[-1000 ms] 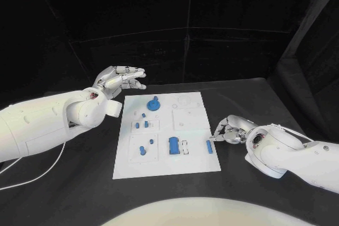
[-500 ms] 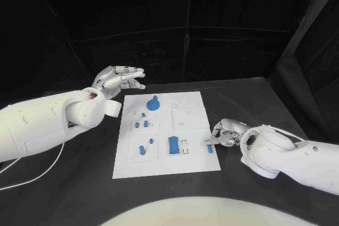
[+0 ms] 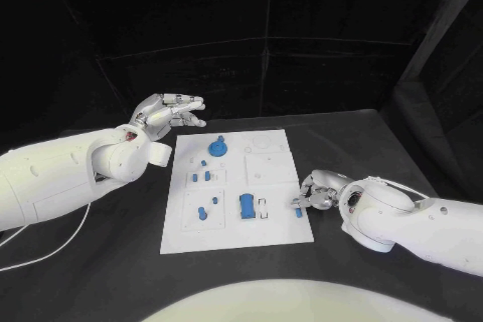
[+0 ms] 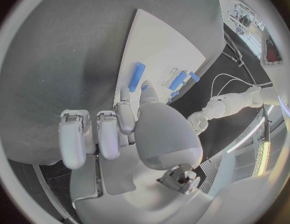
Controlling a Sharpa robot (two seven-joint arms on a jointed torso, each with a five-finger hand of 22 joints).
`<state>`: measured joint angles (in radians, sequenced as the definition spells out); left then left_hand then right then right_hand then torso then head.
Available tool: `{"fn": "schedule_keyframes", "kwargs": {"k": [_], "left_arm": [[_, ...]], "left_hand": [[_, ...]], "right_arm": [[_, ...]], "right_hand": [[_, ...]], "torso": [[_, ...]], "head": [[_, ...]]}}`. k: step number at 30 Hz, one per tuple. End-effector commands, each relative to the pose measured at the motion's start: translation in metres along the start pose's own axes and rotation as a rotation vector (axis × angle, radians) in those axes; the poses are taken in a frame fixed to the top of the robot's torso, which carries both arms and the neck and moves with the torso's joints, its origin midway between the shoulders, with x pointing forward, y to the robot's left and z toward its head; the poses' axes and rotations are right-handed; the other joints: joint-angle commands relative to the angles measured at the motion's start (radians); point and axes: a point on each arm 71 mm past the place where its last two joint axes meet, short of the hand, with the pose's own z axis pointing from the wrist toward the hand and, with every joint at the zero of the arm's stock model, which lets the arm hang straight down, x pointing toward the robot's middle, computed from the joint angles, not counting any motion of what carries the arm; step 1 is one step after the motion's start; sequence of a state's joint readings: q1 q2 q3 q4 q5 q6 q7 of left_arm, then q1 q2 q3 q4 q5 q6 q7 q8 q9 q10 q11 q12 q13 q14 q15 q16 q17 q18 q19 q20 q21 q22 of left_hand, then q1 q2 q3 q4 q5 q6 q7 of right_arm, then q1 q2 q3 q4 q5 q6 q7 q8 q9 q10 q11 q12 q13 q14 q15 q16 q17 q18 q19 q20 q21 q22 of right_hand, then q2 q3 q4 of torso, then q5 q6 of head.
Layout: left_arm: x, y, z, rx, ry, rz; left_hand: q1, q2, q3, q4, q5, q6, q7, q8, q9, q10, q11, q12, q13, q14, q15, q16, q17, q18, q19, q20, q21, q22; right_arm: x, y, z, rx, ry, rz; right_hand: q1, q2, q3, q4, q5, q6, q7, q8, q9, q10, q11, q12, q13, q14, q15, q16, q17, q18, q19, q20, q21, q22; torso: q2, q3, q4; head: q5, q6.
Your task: Assemble the parts on the task board
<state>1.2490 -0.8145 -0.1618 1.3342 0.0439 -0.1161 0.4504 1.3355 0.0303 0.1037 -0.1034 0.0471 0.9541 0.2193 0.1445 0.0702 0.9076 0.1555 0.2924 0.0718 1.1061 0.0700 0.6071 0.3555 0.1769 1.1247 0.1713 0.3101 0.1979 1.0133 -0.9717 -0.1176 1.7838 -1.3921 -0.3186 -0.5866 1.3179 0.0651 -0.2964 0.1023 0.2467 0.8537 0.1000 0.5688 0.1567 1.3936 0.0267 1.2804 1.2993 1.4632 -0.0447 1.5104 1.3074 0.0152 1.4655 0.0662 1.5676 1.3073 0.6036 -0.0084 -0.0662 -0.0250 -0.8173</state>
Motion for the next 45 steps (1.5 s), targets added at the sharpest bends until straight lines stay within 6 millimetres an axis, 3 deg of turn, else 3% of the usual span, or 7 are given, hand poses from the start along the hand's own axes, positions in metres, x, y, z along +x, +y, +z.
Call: {"fn": "schedule_keyframes", "kwargs": {"k": [1,15,20,29,35,41,45], "left_arm": [[0.001,-0.001,0.000,0.006,0.009,-0.008],[0.001,0.000,0.000,0.004,0.011,-0.008],[0.001,0.000,0.000,0.003,0.012,-0.009],[0.001,0.001,0.000,0.000,0.015,-0.010],[0.002,0.001,0.000,0.000,0.016,-0.010],[0.002,0.001,0.000,-0.001,0.015,-0.010],[0.001,0.001,0.000,-0.001,0.015,-0.010]], "left_hand": [[0.001,0.012,-0.006,-0.002,0.002,-0.003,-0.003,0.004,0.001,-0.007,-0.002,0.005,0.000,-0.004,0.004,0.000,0.000,0.003,0.010,0.000,-0.004,-0.001],[0.000,0.014,-0.008,-0.001,0.002,-0.003,-0.003,0.006,0.001,-0.007,-0.002,0.008,0.000,-0.005,0.004,0.000,0.001,0.003,0.010,0.000,-0.005,-0.002],[0.000,0.014,-0.008,-0.001,0.002,-0.003,-0.003,0.006,0.001,-0.007,-0.002,0.008,0.000,-0.005,0.004,0.000,0.001,0.003,0.010,0.000,-0.005,-0.002],[0.000,0.014,-0.008,-0.001,0.002,-0.003,-0.003,0.006,0.001,-0.007,-0.002,0.008,0.000,-0.005,0.004,0.000,0.001,0.003,0.010,0.000,-0.005,-0.002],[0.000,0.014,-0.008,-0.001,0.002,-0.003,-0.003,0.006,0.001,-0.007,-0.002,0.008,0.000,-0.005,0.004,0.000,0.001,0.003,0.010,0.000,-0.005,-0.002],[0.000,0.014,-0.008,-0.001,0.002,-0.003,-0.003,0.006,0.001,-0.007,-0.002,0.008,0.000,-0.005,0.004,0.000,0.001,0.003,0.010,0.000,-0.005,-0.002],[0.000,0.014,-0.008,-0.001,0.002,-0.003,-0.003,0.006,0.001,-0.007,-0.002,0.008,0.000,-0.005,0.004,0.000,0.001,0.003,0.010,0.000,-0.005,-0.002]], "right_arm": [[0.006,0.002,0.000,0.005,0.037,-0.084],[0.011,0.012,0.001,-0.007,0.051,-0.246],[0.013,0.016,0.002,-0.012,0.052,-0.286],[0.013,0.024,0.002,-0.030,0.033,-0.277],[0.011,0.025,-0.002,-0.034,0.004,-0.195],[0.009,0.027,-0.006,-0.043,-0.019,-0.101],[0.008,0.029,-0.008,-0.052,-0.035,-0.040]], "right_hand": [[0.017,-0.002,0.002,-0.012,-0.007,0.000,0.005,-0.003,-0.001,0.003,-0.002,0.005,0.002,0.088,0.001,0.007,0.177,-0.015,0.105,0.000,0.003,0.263],[0.063,-0.006,0.007,-0.052,-0.018,-0.005,0.008,-0.008,0.001,-0.004,0.000,-0.003,-0.002,0.088,0.003,0.009,0.180,-0.015,0.105,0.001,0.003,0.263],[0.084,0.003,0.020,-0.070,-0.014,-0.011,0.012,-0.018,-0.002,-0.011,0.002,-0.011,-0.008,0.088,0.005,0.008,0.179,-0.015,0.105,0.002,0.003,0.263],[0.141,0.047,0.097,-0.110,0.176,0.011,0.008,-0.057,-0.018,-0.016,-0.004,-0.018,-0.007,0.088,0.000,0.009,0.182,-0.015,0.105,-0.001,0.003,0.263],[0.147,0.068,0.177,-0.124,0.209,0.036,0.006,-0.090,-0.032,-0.018,-0.007,-0.025,-0.011,0.088,-0.004,0.009,0.182,-0.015,0.105,-0.005,0.003,0.263],[0.093,0.031,0.301,-0.132,0.207,0.072,0.004,-0.139,-0.048,-0.010,-0.007,-0.026,-0.009,0.089,-0.004,0.009,0.183,-0.015,0.105,-0.005,0.003,0.263],[0.026,-0.024,0.428,-0.131,0.201,0.094,0.004,-0.170,-0.053,-0.005,-0.005,-0.026,-0.006,0.089,-0.003,0.008,0.184,-0.015,0.105,-0.004,0.003,0.263]], "torso": [[0.000,0.0006,0.0005],[0.001,0.0005,-0.0003],[0.001,0.0004,0.0003],[0.000,0.0002,-0.0010],[-0.001,-0.0008,0.0010],[0.000,-0.0006,0.0010],[0.001,-0.0009,0.0006]], "head": [[0.002,0.000],[0.002,-0.006],[0.003,-0.008],[0.003,-0.012],[0.004,-0.011],[0.006,-0.011],[0.009,-0.012]]}}
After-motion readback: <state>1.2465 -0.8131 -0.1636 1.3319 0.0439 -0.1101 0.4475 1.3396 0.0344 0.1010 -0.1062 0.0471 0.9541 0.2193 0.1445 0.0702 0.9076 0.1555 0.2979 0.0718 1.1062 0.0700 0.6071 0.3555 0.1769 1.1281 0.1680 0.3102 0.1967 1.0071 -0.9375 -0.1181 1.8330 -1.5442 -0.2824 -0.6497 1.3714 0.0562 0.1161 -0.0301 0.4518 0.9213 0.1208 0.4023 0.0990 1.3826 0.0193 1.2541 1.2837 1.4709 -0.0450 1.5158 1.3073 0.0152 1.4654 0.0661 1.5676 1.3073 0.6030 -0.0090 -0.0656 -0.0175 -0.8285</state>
